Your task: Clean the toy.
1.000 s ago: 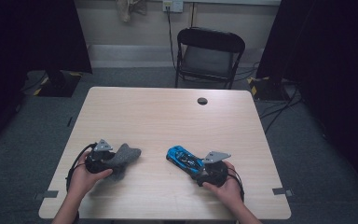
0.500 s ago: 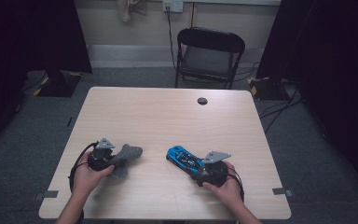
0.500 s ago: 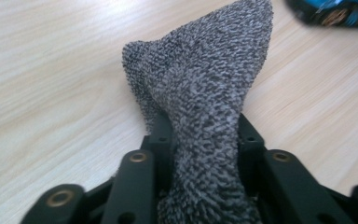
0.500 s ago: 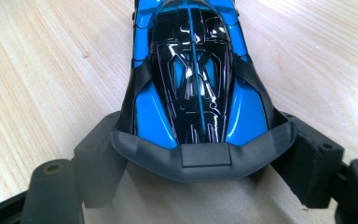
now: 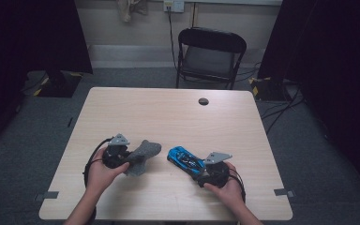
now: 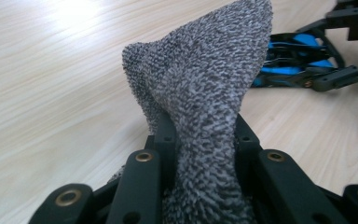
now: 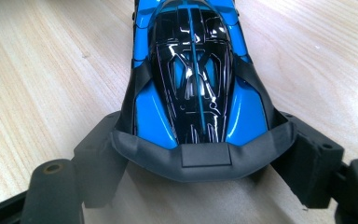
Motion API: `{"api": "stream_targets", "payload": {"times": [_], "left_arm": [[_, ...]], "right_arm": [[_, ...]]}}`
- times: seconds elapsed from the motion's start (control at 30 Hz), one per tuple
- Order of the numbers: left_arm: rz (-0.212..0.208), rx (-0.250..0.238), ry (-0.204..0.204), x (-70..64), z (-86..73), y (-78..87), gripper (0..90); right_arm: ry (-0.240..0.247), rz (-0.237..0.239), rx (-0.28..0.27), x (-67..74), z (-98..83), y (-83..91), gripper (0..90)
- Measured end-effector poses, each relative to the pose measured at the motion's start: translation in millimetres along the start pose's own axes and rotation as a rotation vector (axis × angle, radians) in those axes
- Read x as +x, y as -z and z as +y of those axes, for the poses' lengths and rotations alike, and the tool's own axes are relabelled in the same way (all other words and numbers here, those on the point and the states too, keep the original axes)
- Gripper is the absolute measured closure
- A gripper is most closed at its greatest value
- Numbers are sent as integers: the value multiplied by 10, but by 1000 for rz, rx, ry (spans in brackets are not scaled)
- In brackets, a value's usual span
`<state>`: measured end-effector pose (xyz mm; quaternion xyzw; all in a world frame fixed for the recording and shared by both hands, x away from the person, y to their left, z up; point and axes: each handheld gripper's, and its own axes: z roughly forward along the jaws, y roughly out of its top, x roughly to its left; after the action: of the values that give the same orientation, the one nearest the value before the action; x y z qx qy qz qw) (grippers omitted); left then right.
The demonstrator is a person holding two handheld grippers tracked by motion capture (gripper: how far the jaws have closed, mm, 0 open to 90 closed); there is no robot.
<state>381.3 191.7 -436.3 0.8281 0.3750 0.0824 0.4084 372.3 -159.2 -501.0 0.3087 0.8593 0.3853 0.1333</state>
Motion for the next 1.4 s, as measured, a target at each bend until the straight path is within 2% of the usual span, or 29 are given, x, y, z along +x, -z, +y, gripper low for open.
{"api": "stream_targets", "payload": {"times": [0.2, 0.33, 0.53, 1.0, 1.13, 1.2, 1.4], "left_arm": [[-41, -10, -9, -134, 118, -104, 710], [-69, -5, -35, -241, 204, -193, 711], [-102, -10, -49, -376, 323, -323, 713], [-151, 5, -72, -597, 409, -677, 713], [-166, 14, -85, -700, 448, -798, 712], [-167, 32, -107, -764, 479, -864, 712], [-208, 28, -121, -925, 553, -1012, 712]], "right_arm": [[-3, -1, -1, 2, 0, 0, 243], [-3, -1, -1, 1, 1, -1, 243], [-3, -1, -1, 1, 0, -1, 243], [-1, 0, 0, 0, 0, 0, 243], [-1, 0, 0, 0, 0, 0, 243], [0, 0, 0, 0, 0, 0, 243], [0, 0, 0, 0, 0, 0, 243]]}}
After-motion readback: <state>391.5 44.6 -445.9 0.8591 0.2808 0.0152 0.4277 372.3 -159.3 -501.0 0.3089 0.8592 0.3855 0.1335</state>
